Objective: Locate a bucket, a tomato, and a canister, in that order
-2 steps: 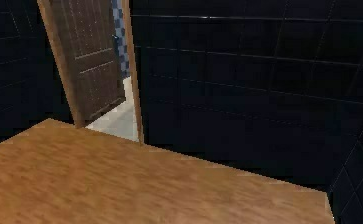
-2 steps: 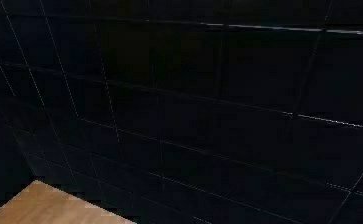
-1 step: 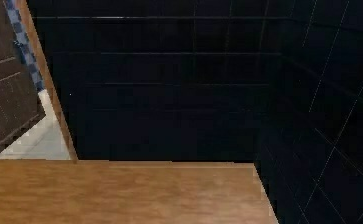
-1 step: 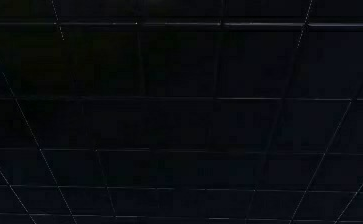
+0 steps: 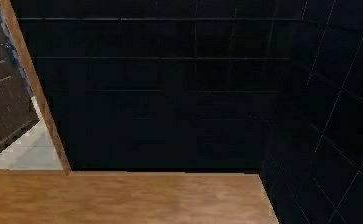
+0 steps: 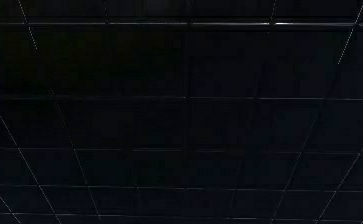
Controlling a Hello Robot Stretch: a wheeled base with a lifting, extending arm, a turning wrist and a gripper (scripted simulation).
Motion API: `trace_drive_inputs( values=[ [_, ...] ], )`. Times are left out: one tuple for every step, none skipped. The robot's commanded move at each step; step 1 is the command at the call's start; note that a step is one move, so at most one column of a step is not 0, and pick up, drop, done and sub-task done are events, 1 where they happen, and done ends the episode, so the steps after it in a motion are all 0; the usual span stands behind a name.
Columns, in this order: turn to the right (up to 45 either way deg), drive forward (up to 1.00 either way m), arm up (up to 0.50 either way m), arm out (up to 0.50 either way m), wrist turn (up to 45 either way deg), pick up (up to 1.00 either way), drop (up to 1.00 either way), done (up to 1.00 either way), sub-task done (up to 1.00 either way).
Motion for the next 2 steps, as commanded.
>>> trace_drive_inputs(
  values=[
    [-45.0, 0.0, 0.0, 0.0, 0.0, 0.0, 0.0, 0.0, 0.0],
    [-42.0, 0.0, 0.0, 0.0, 0.0, 0.0, 0.0, 0.0, 0.0]
  ],
)
